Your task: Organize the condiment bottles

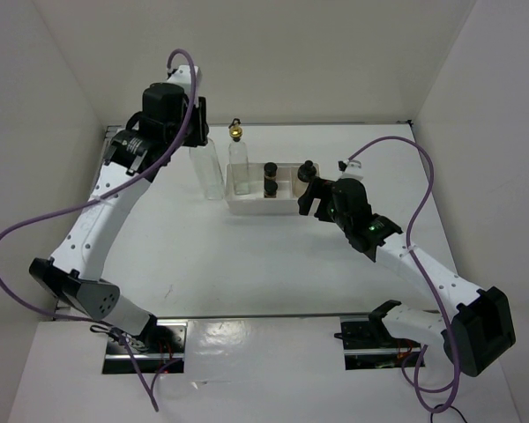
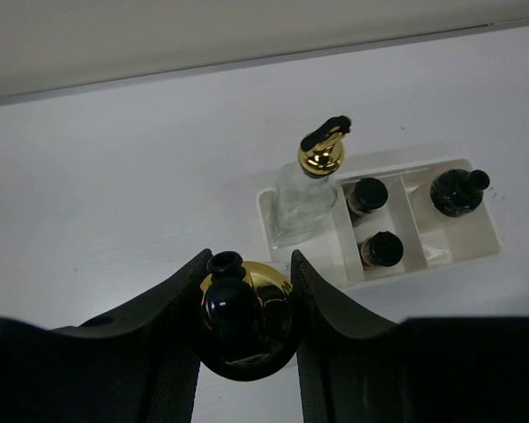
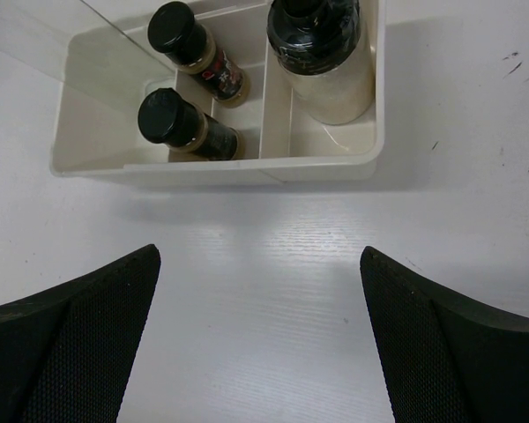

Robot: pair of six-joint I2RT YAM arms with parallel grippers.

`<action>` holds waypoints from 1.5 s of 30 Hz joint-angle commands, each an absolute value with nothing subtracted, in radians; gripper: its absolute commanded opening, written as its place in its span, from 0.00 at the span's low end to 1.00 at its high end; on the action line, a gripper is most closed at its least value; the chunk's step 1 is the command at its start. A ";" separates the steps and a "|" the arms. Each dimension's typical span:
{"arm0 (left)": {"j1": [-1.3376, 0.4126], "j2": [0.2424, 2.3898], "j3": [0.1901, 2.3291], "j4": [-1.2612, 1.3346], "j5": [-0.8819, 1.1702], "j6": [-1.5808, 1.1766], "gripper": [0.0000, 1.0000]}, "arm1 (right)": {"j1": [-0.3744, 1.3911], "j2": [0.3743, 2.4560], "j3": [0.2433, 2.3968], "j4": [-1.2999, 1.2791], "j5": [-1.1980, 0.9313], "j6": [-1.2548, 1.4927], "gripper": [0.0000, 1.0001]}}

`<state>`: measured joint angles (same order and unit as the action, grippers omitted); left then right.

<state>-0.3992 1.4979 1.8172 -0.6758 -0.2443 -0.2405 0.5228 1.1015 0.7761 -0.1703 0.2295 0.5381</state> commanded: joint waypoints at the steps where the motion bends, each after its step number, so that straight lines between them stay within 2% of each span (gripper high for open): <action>1: -0.439 1.535 1.916 -0.666 -0.222 -0.235 0.09 | 0.515 1.075 0.790 -0.138 0.258 0.538 0.98; 11: -0.509 1.620 1.997 -0.646 -0.278 -0.281 0.09 | 0.515 1.065 0.790 -0.156 0.268 0.538 0.98; 21: -0.537 1.669 1.976 -0.574 -0.385 -0.350 0.09 | 0.515 1.037 0.772 -0.166 0.268 0.538 0.98; 33: -0.557 1.743 2.003 -0.565 -0.405 -0.350 0.09 | 0.515 1.028 0.772 -0.166 0.279 0.538 0.98; 45: -0.575 1.700 1.787 -0.468 -0.485 -0.400 0.09 | 0.515 1.000 0.798 -0.187 0.270 0.517 0.98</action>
